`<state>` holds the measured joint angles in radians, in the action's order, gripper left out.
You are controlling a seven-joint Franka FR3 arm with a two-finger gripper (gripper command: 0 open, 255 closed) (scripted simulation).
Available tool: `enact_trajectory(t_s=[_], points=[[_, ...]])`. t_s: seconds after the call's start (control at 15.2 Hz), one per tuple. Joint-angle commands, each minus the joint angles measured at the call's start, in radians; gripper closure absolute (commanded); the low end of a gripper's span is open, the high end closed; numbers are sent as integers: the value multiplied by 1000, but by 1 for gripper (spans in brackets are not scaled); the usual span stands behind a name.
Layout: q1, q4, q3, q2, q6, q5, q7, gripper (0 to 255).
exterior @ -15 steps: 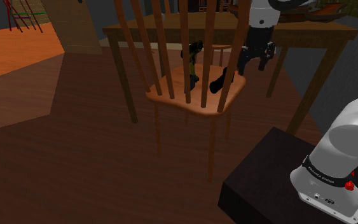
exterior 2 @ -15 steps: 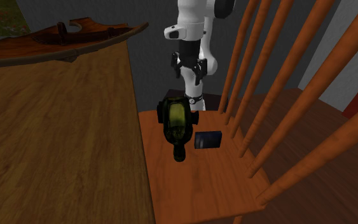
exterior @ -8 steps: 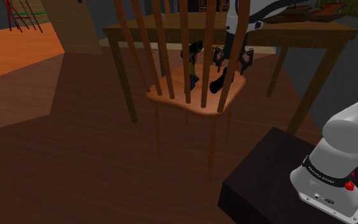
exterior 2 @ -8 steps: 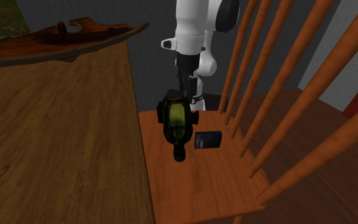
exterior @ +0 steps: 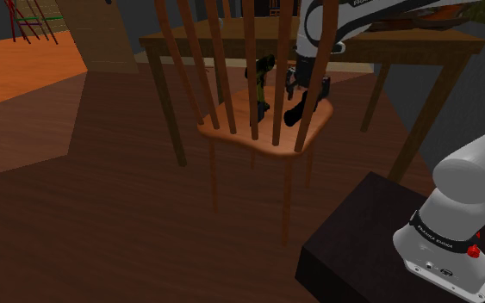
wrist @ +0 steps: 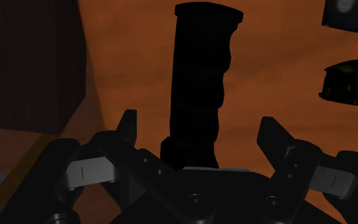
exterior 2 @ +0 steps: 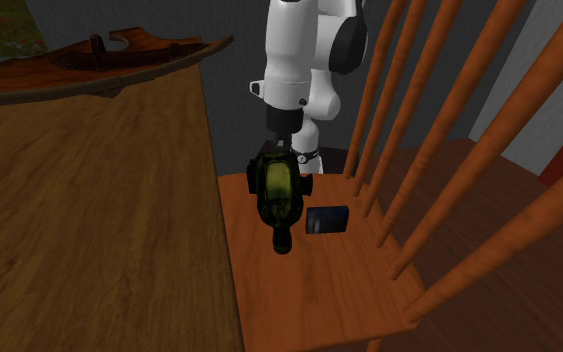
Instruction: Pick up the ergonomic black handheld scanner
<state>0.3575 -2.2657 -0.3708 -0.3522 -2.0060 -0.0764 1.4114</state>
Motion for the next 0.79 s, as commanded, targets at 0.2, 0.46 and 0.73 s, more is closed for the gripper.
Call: enact_trajectory(t_s=[0.2,0.46,0.73], points=[[1,-33,-7,16,-49,2,8,0],[0,-35,-8,15,-50,2,9,255],[0,-35,-8,14,-49,2,9,255]])
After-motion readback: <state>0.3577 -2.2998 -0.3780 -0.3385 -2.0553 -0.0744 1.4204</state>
